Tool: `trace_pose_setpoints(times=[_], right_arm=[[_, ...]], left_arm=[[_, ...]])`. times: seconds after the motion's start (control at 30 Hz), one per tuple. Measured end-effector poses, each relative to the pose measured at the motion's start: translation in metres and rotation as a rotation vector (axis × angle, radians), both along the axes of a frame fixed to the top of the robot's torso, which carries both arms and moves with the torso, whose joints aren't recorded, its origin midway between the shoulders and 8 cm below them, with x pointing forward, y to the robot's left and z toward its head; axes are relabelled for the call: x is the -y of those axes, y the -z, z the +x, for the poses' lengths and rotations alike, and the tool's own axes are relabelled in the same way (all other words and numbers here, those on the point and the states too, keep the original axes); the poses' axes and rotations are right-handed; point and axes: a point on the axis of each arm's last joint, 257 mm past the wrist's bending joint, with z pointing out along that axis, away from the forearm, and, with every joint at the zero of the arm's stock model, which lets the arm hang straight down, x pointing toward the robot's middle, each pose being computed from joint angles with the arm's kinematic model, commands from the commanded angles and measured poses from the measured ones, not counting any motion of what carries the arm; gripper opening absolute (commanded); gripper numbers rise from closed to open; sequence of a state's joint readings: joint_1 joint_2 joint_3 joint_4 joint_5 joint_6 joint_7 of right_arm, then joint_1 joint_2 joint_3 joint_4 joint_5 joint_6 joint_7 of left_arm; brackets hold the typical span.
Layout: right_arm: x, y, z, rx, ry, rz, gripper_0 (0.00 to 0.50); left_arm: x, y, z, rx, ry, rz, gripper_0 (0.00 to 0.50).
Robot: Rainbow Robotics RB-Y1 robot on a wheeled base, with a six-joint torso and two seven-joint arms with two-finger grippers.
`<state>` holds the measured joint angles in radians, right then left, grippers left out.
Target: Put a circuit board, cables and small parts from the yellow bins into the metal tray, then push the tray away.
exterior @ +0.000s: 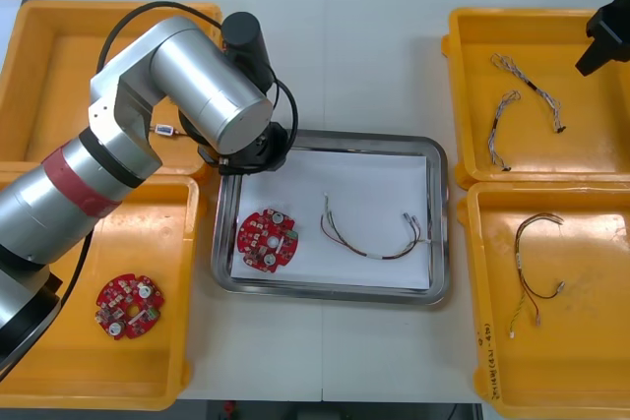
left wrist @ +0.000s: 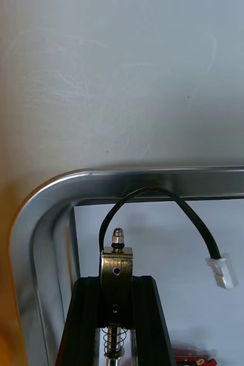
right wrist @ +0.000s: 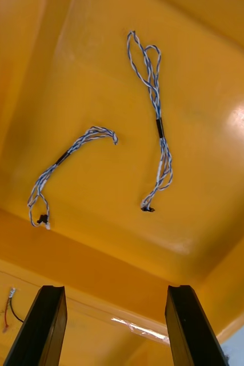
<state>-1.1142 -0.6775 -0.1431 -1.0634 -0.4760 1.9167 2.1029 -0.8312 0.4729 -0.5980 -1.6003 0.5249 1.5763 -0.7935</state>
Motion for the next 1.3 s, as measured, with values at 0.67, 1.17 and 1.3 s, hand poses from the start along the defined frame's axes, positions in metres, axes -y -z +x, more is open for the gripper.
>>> trace_pose_setpoints(times=[0.67, 1.17, 1.3], right_arm=[[0.02, 0.011, 0.036, 0.058, -0.051, -0.035, 0.5], [0.021, 0.007, 0.053, 0.058, -0.014, -0.016, 0.5], [0.025, 0.005, 0.054, 0.065, -0.009, -0.031, 0.5]], left_arm=[[0.007, -0.002, -0.005, -0.009, -0.068, -0.058, 0.5], [0.008, -0.03, -0.033, -0.023, -0.062, -0.04, 0.5], [-0.003, -0.048, -0.032, -0.026, -0.09, -0.073, 0.5]])
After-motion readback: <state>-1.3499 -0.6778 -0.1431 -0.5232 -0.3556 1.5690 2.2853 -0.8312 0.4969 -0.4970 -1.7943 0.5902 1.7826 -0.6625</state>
